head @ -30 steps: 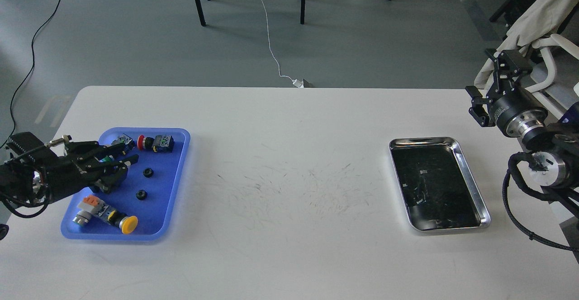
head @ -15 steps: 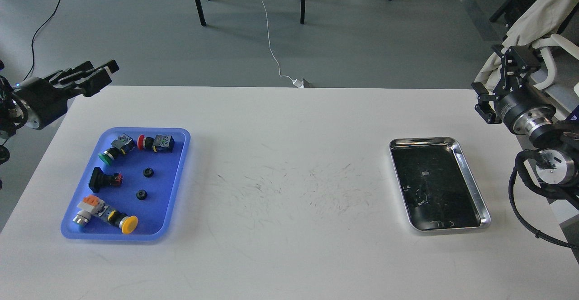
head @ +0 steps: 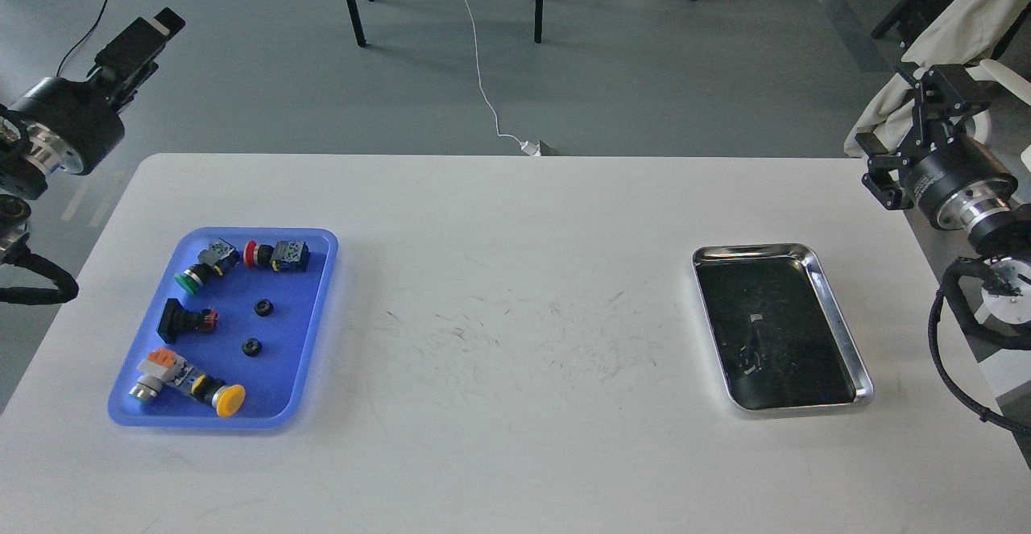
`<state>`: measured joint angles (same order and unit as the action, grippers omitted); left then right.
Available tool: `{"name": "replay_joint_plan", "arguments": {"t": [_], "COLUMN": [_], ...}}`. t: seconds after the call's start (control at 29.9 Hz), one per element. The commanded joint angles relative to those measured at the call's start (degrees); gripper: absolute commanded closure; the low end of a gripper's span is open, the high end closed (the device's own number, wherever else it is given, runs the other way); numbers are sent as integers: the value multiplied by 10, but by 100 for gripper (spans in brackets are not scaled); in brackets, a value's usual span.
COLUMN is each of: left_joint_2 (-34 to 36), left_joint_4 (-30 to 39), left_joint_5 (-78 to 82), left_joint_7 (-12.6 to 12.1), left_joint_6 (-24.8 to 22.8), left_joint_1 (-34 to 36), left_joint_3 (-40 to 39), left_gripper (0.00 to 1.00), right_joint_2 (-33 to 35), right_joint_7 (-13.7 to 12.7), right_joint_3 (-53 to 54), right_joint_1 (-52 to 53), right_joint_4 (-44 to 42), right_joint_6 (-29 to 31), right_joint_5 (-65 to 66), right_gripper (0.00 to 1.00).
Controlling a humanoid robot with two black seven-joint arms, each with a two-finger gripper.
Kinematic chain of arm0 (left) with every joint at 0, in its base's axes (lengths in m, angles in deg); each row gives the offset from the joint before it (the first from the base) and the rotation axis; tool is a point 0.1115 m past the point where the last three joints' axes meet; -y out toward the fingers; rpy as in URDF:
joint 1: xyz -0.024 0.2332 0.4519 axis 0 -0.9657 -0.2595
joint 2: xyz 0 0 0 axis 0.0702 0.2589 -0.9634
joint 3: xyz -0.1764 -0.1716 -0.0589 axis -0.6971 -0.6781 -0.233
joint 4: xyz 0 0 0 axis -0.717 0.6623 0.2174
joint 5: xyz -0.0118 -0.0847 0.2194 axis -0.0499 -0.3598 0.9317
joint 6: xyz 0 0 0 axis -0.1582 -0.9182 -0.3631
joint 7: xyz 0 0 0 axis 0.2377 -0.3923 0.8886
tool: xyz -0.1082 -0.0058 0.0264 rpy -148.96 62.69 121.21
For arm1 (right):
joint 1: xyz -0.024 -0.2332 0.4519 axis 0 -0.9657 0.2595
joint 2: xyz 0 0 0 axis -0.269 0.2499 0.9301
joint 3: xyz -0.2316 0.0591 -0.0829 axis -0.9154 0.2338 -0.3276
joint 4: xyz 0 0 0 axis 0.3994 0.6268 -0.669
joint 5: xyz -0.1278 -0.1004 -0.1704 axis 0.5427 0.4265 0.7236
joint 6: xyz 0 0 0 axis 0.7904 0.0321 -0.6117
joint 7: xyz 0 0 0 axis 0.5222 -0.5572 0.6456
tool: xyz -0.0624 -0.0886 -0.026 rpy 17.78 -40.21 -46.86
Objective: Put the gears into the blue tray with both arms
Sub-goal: 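Retract the left arm up from the blue tray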
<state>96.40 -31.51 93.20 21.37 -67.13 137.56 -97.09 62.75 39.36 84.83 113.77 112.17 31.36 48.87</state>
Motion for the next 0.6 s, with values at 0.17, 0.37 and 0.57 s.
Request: {"name": "replay_joint_plan", "arguments": {"t": [0.17, 0.37, 0.57], "left_joint_2": [-19, -41, -48], "left_joint_4": [-12, -29, -20], "left_joint_5": [-120, -251, -377], "left_joint_7": [0, 0, -51], "left_joint_6": [-90, -121, -183], "left_joint_1": [0, 0, -3], "left_joint_3": [-50, -90, -125], "left_gripper": [1, 1, 1], "right_joint_2": [16, 20, 16], "right_joint_7": [-3, -5, -5], "right_joint_3": [21, 25, 57], "right_joint_1": [0, -22, -45], "right_joint_4": [15, 49, 60], "right_joint_6": [7, 13, 41], "right_joint_5": [-12, -121, -168], "right_gripper": [2, 2, 1]}}
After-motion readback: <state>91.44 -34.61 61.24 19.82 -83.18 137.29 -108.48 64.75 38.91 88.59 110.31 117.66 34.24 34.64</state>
